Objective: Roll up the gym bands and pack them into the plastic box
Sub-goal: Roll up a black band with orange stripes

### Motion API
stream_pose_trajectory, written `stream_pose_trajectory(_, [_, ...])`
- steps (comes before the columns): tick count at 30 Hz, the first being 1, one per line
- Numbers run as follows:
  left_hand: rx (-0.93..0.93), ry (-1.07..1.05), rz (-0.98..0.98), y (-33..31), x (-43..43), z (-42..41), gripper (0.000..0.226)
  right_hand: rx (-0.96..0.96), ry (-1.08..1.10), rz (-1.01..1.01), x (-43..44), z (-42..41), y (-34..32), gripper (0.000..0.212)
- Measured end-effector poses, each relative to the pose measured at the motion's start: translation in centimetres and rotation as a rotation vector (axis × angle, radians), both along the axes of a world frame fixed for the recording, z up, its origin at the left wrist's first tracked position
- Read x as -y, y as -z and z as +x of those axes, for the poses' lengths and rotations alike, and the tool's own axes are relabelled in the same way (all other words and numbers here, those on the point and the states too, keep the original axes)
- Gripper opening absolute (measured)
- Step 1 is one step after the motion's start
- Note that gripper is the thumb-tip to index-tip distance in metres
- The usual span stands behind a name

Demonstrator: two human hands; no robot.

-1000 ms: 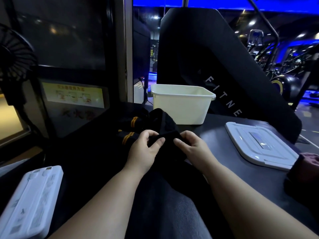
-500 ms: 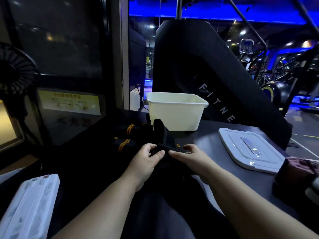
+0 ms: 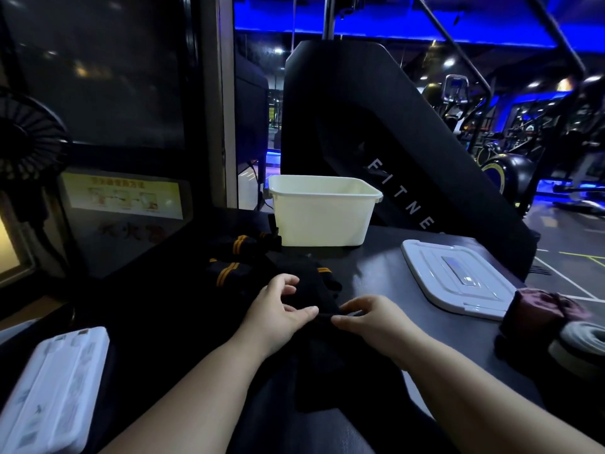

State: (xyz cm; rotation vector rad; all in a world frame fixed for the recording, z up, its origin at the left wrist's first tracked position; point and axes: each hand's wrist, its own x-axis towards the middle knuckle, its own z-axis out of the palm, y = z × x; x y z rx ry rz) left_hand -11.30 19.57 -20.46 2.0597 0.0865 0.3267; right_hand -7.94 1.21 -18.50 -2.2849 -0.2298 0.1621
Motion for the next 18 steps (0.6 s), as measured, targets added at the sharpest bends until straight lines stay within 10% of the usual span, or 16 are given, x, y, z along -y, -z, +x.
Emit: stream_pose_trajectory(18, [0.070, 0.441, 0.590, 0.3, 3.4, -1.6, 0.030, 0.149, -0.212, -0.347, 8.2, -6.2, -0.1, 0.035])
